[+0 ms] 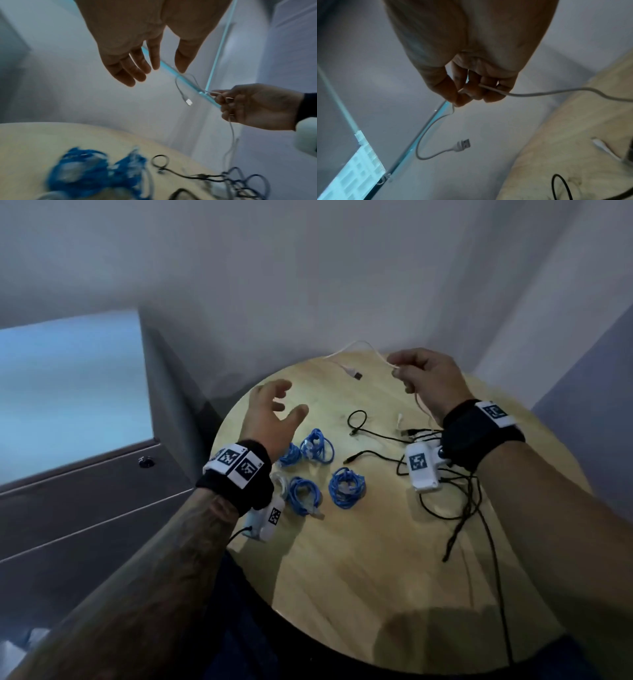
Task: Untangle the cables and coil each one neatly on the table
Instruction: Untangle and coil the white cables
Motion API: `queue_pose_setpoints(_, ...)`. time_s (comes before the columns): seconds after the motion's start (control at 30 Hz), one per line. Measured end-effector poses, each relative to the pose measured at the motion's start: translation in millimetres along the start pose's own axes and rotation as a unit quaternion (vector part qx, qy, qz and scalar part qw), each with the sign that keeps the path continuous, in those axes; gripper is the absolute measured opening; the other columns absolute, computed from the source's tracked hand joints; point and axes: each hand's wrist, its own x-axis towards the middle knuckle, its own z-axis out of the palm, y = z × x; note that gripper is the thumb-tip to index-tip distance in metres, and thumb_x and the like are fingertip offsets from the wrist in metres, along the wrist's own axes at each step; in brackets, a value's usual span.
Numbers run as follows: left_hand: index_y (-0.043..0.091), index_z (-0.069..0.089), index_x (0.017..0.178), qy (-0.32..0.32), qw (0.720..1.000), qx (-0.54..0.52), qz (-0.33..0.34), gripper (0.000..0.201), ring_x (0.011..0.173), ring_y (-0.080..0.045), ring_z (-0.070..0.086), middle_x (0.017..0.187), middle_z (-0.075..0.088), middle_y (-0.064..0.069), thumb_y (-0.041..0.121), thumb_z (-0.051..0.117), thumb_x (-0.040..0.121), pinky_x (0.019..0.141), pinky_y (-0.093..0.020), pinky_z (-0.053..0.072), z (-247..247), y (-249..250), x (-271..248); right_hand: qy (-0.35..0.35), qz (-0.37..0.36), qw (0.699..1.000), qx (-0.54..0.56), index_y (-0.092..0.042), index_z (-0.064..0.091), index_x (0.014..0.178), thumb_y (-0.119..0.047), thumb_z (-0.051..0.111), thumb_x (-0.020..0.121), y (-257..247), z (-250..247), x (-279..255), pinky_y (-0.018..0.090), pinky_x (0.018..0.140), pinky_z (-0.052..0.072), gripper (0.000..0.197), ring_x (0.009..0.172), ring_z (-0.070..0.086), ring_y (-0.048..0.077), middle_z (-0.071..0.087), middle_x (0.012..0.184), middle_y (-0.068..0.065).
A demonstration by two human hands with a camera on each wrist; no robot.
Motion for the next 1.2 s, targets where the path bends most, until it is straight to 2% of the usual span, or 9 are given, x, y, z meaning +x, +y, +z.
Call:
queue_pose_setpoints(0.17, 0.027, 0.048, 0.137, -0.085, 0.989, -0.027, 0.12, 0.062, 0.128, -0.006, 0.043, 0.142, 0.039, 0.006, 0.039, 0.074, 0.082, 0.101, -0.023, 0.04, 47.3, 48.9, -26.3, -0.052, -0.019, 0.998, -0.011, -0.023, 0.075, 0.089, -0.005, 0.067, 0.088, -36.0, -36.6, -60.7, 0.021, 0.065, 0.045, 0.02, 0.067, 0.053, 0.004, 0.064, 0.078, -0.004)
queue_pose_setpoints(0.27, 0.004, 0.069, 0.106, -0.118, 0.969, -0.206, 0.062, 0.019, 0.084, -0.003, 0.065, 0.099, 0.066, -0.006, 0.017, 0.063, 0.093, 0.08, -0.019, 0.047, 62.3, 72.2, -50.6, -0.07, -0.015, 0.997, -0.011, -0.019, 0.076, 0.09, -0.005, 0.069, 0.089, -36.9, -56.0, -95.4, 0.018, 0.066, 0.046, 0.016, 0.073, 0.057, 0.006, 0.067, 0.08, -0.004)
queue_pose_setpoints(0.37, 0.0, 0.065, 0.089, -0.238, 0.89, -0.382, -0.072, 0.018, 0.045, -0.015, 0.039, 0.05, 0.035, 0.002, 0.013, 0.055, 0.097, 0.067, -0.032, 0.051, 60.9, 72.5, -66.1, 0.021, -0.025, 0.998, -0.05, -0.025, 0.074, 0.086, -0.013, 0.071, 0.089, -19.3, -73.8, -110.2, 0.017, 0.07, 0.047, 0.013, 0.075, 0.058, 0.002, 0.069, 0.08, -0.014)
queue_pose_setpoints(0.5, 0.01, 0.055, 0.079, -0.389, 0.783, -0.451, -0.176, 0.017, 0.046, -0.012, 0.017, 0.055, 0.018, 0.006, 0.018, 0.042, 0.087, 0.055, -0.031, 0.034, 49.0, 71.7, -74.5, 0.114, -0.032, 0.987, -0.112, -0.027, 0.072, 0.085, -0.021, 0.071, 0.091, 0.5, -88.8, -107.5, 0.02, 0.077, 0.047, 0.009, 0.078, 0.058, -0.001, 0.07, 0.086, -0.017)
queue_pose_setpoints(0.6, 0.012, 0.054, 0.084, -0.41, 0.737, -0.505, -0.182, 0.016, 0.05, -0.011, 0.027, 0.06, 0.031, 0.005, 0.011, 0.038, 0.083, 0.06, -0.03, 0.032, 44.5, 72.9, -78.4, 0.095, -0.011, 0.978, -0.185, -0.029, 0.072, 0.086, -0.028, 0.067, 0.092, 18.0, -82.5, -109.1, 0.023, 0.074, 0.045, 0.008, 0.077, 0.058, -0.003, 0.07, 0.085, -0.012)
queue_pose_setpoints(0.73, 0.008, 0.058, 0.1, -0.361, 0.741, -0.544, -0.155, 0.019, 0.078, -0.018, 0.065, 0.083, 0.063, -0.003, 0.007, 0.04, 0.096, 0.083, -0.035, 0.054, 45.2, 71.7, -76.5, -0.052, 0.025, 0.949, -0.309, -0.029, 0.076, 0.095, -0.039, 0.064, 0.093, 29.8, -59.1, -128.6, 0.032, 0.074, 0.052, 0.016, 0.076, 0.062, 0.007, 0.069, 0.083, -0.012)
queue_pose_setpoints(0.87, 0.004, 0.062, 0.105, -0.231, 0.791, -0.544, -0.16, 0.019, 0.095, -0.024, 0.071, 0.095, 0.073, -0.008, 0.006, 0.044, 0.099, 0.086, -0.034, 0.057, 49.7, 60.8, -68.7, -0.211, 0.0, 0.921, -0.329, -0.034, 0.075, 0.105, -0.043, 0.06, 0.094, 19.7, -24.8, -163.3, 0.03, 0.075, 0.053, 0.021, 0.075, 0.062, 0.003, 0.072, 0.086, -0.013)
queue_pose_setpoints(1.03, -0.001, 0.065, 0.102, -0.177, 0.889, -0.408, -0.11, 0.015, 0.087, -0.029, 0.072, 0.089, 0.073, -0.014, 0.0, 0.051, 0.096, 0.08, -0.032, 0.057, 60.2, 51.6, -71.9, -0.21, -0.098, 0.927, -0.294, -0.028, 0.072, 0.096, -0.033, 0.06, 0.092, -4.5, -12.1, -184.5, 0.033, 0.057, 0.043, 0.014, 0.058, 0.054, 0.007, 0.059, 0.06, -0.006)
queue_pose_setpoints(1.2, 0.001, 0.064, 0.105, -0.168, 0.835, -0.507, -0.134, 0.016, 0.102, -0.033, 0.069, 0.102, 0.072, -0.016, 0.001, 0.05, 0.097, 0.094, -0.038, 0.053, 64.0, 56.9, -72.2, -0.224, -0.051, 0.948, -0.219, -0.025, 0.077, 0.098, -0.03, 0.066, 0.092, -14.2, -14.1, -183.8, 0.037, 0.066, 0.053, 0.013, 0.069, 0.066, 0.014, 0.074, 0.079, -0.004)
